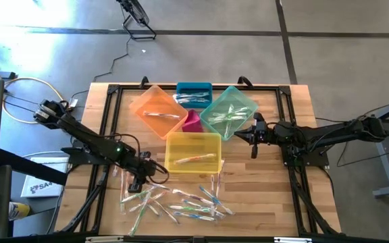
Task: Pick & Place Toothbrushes
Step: Put the purple toothbrush into the orange bin
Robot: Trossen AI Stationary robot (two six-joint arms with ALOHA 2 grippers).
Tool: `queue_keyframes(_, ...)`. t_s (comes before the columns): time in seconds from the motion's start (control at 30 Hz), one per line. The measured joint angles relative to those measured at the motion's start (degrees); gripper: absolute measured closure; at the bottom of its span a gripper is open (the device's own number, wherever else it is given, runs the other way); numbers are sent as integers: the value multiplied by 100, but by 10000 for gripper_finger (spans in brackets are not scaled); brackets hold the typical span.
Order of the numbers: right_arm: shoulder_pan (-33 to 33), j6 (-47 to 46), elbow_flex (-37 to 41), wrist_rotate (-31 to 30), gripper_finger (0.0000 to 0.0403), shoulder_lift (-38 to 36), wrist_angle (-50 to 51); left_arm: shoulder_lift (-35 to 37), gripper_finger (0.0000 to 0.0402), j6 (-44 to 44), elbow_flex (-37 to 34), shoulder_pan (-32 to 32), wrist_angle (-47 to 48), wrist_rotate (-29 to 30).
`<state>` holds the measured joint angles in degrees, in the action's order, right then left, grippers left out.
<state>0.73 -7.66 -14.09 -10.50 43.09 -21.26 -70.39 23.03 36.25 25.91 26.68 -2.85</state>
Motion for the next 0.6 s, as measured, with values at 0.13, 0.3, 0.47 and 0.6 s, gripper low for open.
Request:
queue_keyframes(0.13,0,-2,0,0,400,0,2,0,258,112,-92,0,-22,-2)
queue_keyframes(0.3,0,-4,0,0,400,0,2,0,258,131,-151,0,-217,-77)
queue_keyframes(0.47,0,-4,0,0,400,0,2,0,258,131,-155,0,-328,-83)
queue_keyframes(0.6,0,-4,0,0,400,0,3,0,258,133,-155,1,-323,-83)
